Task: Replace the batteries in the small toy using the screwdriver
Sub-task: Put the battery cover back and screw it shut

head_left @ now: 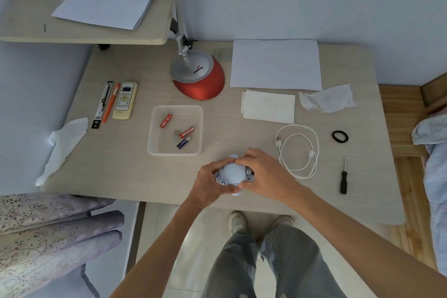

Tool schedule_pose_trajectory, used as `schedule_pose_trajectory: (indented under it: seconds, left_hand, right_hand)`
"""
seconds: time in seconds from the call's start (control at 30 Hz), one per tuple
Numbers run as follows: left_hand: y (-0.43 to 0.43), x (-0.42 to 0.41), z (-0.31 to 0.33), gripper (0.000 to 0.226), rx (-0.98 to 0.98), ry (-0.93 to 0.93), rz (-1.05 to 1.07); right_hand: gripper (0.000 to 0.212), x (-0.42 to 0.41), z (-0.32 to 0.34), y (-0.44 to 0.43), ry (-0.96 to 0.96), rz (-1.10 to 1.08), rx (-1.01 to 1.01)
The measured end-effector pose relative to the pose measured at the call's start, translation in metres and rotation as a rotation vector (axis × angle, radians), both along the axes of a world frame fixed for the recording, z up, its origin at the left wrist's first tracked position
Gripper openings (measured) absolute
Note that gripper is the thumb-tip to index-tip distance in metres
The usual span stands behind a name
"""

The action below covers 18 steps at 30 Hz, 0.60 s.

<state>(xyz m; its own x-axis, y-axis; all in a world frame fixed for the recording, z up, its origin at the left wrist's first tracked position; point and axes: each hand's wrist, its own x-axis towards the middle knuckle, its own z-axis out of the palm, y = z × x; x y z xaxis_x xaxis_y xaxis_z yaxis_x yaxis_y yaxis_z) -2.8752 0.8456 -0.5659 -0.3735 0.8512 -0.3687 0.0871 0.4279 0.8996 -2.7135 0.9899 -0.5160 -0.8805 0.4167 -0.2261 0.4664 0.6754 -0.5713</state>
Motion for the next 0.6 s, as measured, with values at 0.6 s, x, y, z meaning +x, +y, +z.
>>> schedule_pose_trajectory:
  seconds: [0.6]
  left_hand:
    - [-0.0008,-0.0006,-0.0039,0.084,-0.008,-0.013,0.000]
  right_hand:
    - [0.072,0.0029,-0.0087,-0.0008,0.038,-0.098,-0.067]
